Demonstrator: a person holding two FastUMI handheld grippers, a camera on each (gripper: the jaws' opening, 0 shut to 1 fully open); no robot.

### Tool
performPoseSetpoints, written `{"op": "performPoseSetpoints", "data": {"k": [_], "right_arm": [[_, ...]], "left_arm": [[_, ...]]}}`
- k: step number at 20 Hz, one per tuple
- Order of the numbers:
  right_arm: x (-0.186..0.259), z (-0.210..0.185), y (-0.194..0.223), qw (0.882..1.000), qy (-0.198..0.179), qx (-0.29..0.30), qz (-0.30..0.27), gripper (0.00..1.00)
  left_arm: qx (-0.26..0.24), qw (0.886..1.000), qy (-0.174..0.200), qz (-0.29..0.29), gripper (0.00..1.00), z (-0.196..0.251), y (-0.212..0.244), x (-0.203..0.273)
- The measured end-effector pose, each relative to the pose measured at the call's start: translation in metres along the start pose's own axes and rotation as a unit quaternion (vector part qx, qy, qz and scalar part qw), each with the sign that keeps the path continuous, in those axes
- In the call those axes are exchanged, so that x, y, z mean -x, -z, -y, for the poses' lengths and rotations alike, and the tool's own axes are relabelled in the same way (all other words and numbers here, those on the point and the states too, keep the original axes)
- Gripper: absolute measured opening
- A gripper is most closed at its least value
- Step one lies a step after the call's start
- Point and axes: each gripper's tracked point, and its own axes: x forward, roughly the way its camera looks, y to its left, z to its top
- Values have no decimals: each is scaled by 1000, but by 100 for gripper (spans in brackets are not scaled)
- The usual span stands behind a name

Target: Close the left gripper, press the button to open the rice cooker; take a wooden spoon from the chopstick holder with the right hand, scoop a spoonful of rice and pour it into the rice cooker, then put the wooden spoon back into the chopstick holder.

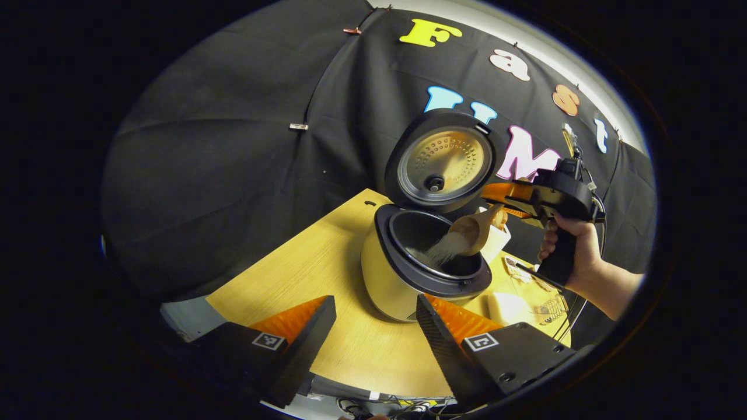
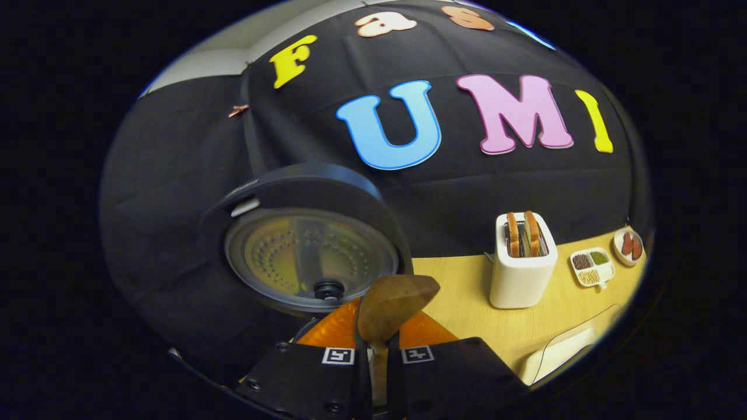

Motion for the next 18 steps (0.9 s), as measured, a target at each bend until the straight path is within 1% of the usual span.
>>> {"op": "performPoseSetpoints", "data": {"k": [2,4,5,9,12,13,14,15,16,17,18], "right_arm": [[0,-10,5,999,-16,48,5,14],[0,-21,10,995,-34,89,7,14],[1,-26,14,993,-42,110,6,14],[4,-41,31,979,-68,192,-6,14],[7,-52,36,969,-84,231,-2,14],[8,-54,36,969,-87,231,0,14],[10,-55,35,971,-90,223,2,14],[13,-56,33,974,-90,208,1,14],[14,-55,29,978,-89,189,-1,10],[16,-52,25,982,-87,166,-2,14],[20,-49,18,987,-84,140,-2,14]], "left_arm": [[-4,1000,0,-2,96,-2,1,-1],[-4,1000,1,-6,97,-1,3,-2],[-5,1000,1,-7,96,-2,3,-1],[-14,1000,-2,-3,96,-4,3,0],[-12,1000,2,-5,96,-2,5,1],[-12,1000,2,-4,96,-1,5,1],[-13,1000,3,-2,97,0,4,1],[-17,1000,3,0,96,0,3,2],[-22,1000,2,2,96,1,2,2],[-26,1000,2,4,96,2,0,2],[-28,1000,3,7,96,4,-1,2]]}}
